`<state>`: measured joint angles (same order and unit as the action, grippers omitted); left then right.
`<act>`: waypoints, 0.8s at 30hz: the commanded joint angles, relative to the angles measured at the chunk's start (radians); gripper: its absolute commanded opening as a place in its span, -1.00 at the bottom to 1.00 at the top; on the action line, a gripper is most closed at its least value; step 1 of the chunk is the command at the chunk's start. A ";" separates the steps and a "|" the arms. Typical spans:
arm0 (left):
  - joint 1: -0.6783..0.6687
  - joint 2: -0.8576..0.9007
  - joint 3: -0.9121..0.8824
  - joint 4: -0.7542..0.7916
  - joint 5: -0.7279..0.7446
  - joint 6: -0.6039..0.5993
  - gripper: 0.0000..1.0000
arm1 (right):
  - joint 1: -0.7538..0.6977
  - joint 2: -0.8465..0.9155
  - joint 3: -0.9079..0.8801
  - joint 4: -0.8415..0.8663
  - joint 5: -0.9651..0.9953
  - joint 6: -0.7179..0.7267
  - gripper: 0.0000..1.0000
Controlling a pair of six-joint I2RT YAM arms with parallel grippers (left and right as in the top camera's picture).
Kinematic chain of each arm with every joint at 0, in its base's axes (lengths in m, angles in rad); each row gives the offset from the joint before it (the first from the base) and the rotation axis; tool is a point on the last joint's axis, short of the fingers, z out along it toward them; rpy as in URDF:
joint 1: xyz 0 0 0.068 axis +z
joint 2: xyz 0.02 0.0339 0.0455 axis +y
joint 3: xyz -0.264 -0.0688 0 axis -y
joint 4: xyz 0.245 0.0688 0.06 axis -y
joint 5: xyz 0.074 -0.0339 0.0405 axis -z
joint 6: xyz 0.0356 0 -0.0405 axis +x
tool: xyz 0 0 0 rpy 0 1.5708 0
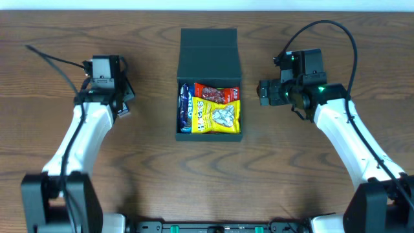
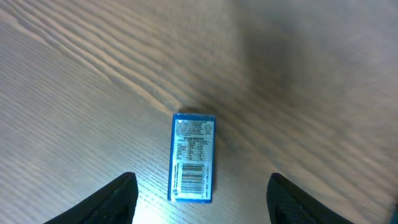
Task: Pack container
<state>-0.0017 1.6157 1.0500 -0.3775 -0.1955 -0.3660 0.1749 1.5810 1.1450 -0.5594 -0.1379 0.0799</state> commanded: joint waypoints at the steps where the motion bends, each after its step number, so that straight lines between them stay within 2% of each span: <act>1: 0.003 0.097 0.012 0.018 -0.019 0.006 0.35 | -0.008 -0.021 0.019 0.003 0.003 0.013 0.84; 6: 0.003 0.205 0.012 0.074 -0.022 0.006 0.36 | -0.008 -0.021 0.019 -0.003 0.003 0.013 0.85; 15: 0.003 0.271 0.012 0.098 -0.020 0.003 0.34 | -0.008 -0.021 0.019 -0.005 0.003 0.013 0.88; 20: 0.003 0.275 0.012 0.114 -0.018 0.003 0.12 | -0.008 -0.021 0.019 -0.005 0.003 0.013 0.89; 24: 0.003 0.275 0.012 0.126 -0.018 0.003 -0.17 | -0.008 -0.021 0.019 -0.005 0.003 0.013 0.90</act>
<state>-0.0017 1.8774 1.0500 -0.2554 -0.1955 -0.3676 0.1749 1.5810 1.1450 -0.5632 -0.1375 0.0799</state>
